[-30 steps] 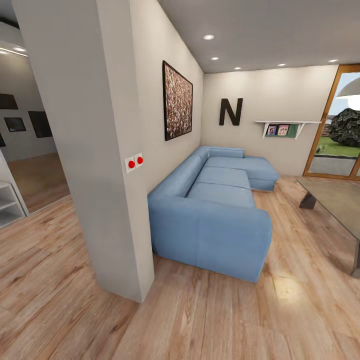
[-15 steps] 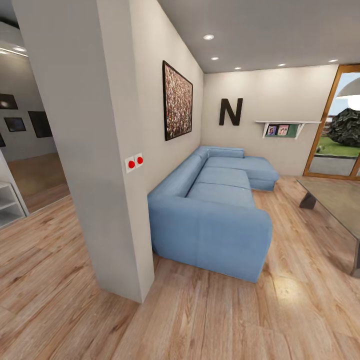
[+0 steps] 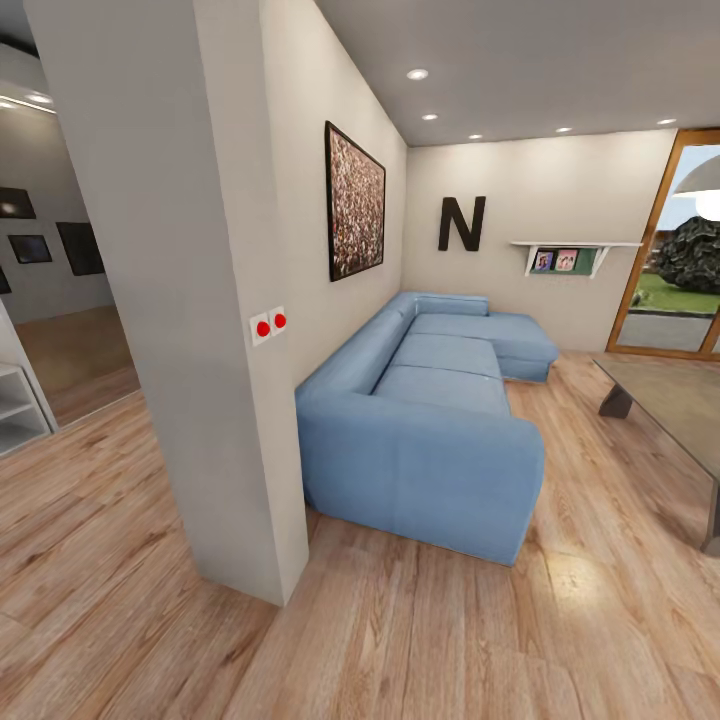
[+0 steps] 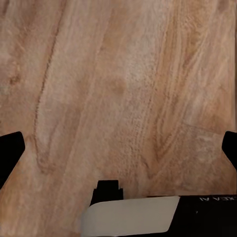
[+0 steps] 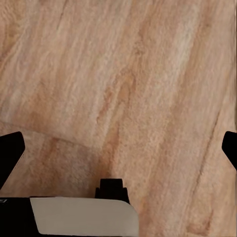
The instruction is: Put the three can of soda from the living room inside the tash can in the kitchen.
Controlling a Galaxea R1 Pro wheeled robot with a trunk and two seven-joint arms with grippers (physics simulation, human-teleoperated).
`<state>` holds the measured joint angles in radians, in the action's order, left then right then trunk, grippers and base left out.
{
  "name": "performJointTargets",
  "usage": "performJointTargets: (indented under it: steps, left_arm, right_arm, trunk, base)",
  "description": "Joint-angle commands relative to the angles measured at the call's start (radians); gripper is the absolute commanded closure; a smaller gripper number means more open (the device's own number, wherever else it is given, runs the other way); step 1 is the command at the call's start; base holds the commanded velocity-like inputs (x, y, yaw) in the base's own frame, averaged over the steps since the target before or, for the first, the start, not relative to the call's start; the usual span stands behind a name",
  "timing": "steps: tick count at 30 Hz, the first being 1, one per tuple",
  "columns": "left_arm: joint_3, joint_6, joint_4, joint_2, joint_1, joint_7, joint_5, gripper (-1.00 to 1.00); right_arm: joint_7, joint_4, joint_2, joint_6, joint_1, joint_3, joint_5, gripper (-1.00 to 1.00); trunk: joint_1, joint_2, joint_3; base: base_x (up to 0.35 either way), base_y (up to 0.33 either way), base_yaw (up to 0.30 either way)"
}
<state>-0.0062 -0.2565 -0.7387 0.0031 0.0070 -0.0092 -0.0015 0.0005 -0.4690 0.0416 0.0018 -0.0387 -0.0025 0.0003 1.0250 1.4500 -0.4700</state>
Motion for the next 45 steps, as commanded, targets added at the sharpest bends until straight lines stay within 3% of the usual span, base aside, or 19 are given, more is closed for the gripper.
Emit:
performJointTargets:
  steps: [1, 7, 11, 15, 21, 23, 25, 30, 45]
  left_arm:
    - [0.000, 0.000, -0.015, 0.000, 0.000, 0.000, 0.000, -1.00]
    - [0.000, -0.001, -0.147, 0.000, 0.000, -0.011, 0.002, -1.00]
    - [-0.001, -0.001, -0.218, 0.000, 0.001, -0.062, 0.002, -1.00]
    - [-0.002, -0.001, -0.282, 0.000, 0.000, -0.152, 0.003, -1.00]
    - [0.002, 0.001, -0.326, 0.001, 0.001, -0.334, -0.001, -1.00]
    - [0.004, 0.003, -0.331, 0.006, 0.000, -0.381, -0.002, -1.00]
    - [0.006, 0.007, -0.336, 0.035, 0.000, -0.439, -0.003, -1.00]
    - [0.007, 0.010, -0.334, 0.051, 0.000, -0.460, -0.003, -1.00]
    - [0.006, 0.034, -0.288, 0.055, 0.000, -0.463, -0.002, -1.00]
  right_arm:
    - [0.000, -0.014, 0.002, 0.000, 0.000, 0.000, 0.000, -1.00]
    - [0.001, -0.120, 0.016, 0.002, -0.001, 0.000, 0.001, -1.00]
    - [0.001, -0.182, 0.021, 0.002, -0.002, -0.001, 0.001, -1.00]
    - [0.002, -0.230, 0.023, 0.003, -0.002, -0.001, 0.001, -1.00]
    - [0.027, -0.262, 0.037, 0.003, -0.003, -0.001, -0.002, -1.00]
    - [0.062, -0.266, 0.048, 0.004, -0.003, -0.001, -0.003, -1.00]
    - [0.174, -0.271, 0.072, 0.004, -0.018, -0.002, -0.003, -1.00]
    - [0.226, -0.270, 0.085, 0.001, -0.025, -0.005, -0.001, -1.00]
    - [0.240, -0.258, 0.089, -0.001, -0.025, -0.009, 0.001, -1.00]
  trunk:
    - [0.000, 0.000, 0.000]
    - [0.000, 0.000, 0.000]
    - [0.000, 0.000, 0.000]
    - [0.000, 0.000, 0.000]
    - [0.000, 0.000, 0.000]
    - [0.000, 0.000, 0.000]
    - [0.000, 0.000, 0.000]
    - [0.000, 0.000, 0.000]
    - [0.000, 0.000, 0.000]
  base:
    - [0.000, 0.000, 0.000]
    - [0.000, 0.000, 0.000]
    - [0.000, 0.000, 0.000]
    - [0.000, 0.000, 0.000]
    - [0.000, 0.000, 0.000]
    - [0.000, 0.000, 0.000]
    - [0.000, 0.000, 0.000]
    - [0.000, 0.000, 0.000]
    - [0.000, 0.000, 0.000]
